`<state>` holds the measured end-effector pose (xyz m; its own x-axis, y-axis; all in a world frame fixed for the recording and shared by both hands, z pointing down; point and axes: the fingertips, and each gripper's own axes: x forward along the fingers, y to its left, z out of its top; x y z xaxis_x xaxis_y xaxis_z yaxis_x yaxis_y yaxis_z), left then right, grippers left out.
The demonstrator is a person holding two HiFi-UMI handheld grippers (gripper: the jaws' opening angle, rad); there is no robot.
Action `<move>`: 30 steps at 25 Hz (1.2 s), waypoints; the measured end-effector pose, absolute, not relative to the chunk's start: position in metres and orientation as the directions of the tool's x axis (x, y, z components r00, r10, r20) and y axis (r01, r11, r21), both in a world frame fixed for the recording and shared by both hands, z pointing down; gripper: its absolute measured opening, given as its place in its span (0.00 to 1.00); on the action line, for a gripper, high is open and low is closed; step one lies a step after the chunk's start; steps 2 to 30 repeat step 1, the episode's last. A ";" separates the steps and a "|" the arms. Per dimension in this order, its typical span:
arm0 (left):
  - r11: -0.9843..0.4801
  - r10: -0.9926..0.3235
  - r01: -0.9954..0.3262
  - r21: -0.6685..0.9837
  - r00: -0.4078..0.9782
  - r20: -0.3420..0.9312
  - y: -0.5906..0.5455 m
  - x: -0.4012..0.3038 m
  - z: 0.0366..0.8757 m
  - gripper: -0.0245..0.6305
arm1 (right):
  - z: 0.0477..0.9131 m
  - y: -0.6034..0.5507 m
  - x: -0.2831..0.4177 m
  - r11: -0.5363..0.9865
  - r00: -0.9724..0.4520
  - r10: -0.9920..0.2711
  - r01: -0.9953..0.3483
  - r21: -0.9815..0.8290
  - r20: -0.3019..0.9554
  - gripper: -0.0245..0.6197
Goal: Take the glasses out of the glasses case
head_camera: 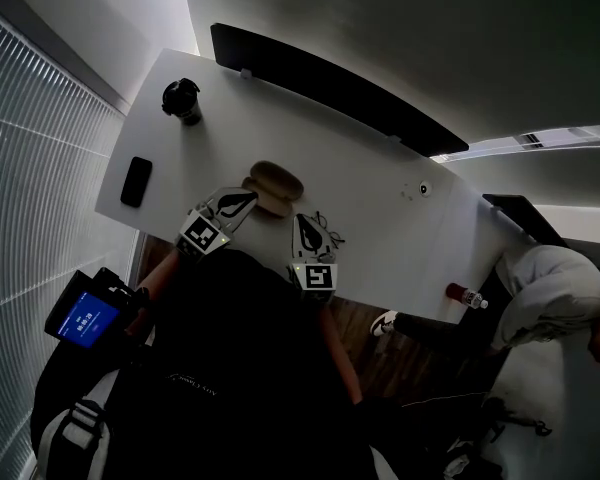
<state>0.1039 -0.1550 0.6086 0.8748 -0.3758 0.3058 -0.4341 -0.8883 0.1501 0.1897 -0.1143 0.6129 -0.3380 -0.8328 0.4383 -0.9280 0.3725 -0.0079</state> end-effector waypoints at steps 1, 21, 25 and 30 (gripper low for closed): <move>-0.888 -0.376 -0.434 0.149 0.874 0.306 -0.155 0.103 0.608 0.05 | 0.613 -0.114 0.189 0.372 -0.339 -0.833 -0.928 -0.010 0.438 0.05; -0.888 -0.376 -0.434 0.149 0.874 0.306 -0.155 0.103 0.608 0.05 | 0.613 -0.114 0.189 0.372 -0.339 -0.833 -0.928 -0.010 0.438 0.05; -0.888 -0.376 -0.434 0.149 0.874 0.306 -0.155 0.103 0.608 0.05 | 0.613 -0.114 0.189 0.372 -0.339 -0.833 -0.928 -0.010 0.438 0.05; -0.888 -0.376 -0.434 0.149 0.874 0.306 -0.155 0.103 0.608 0.05 | 0.613 -0.114 0.189 0.372 -0.339 -0.833 -0.928 -0.010 0.438 0.05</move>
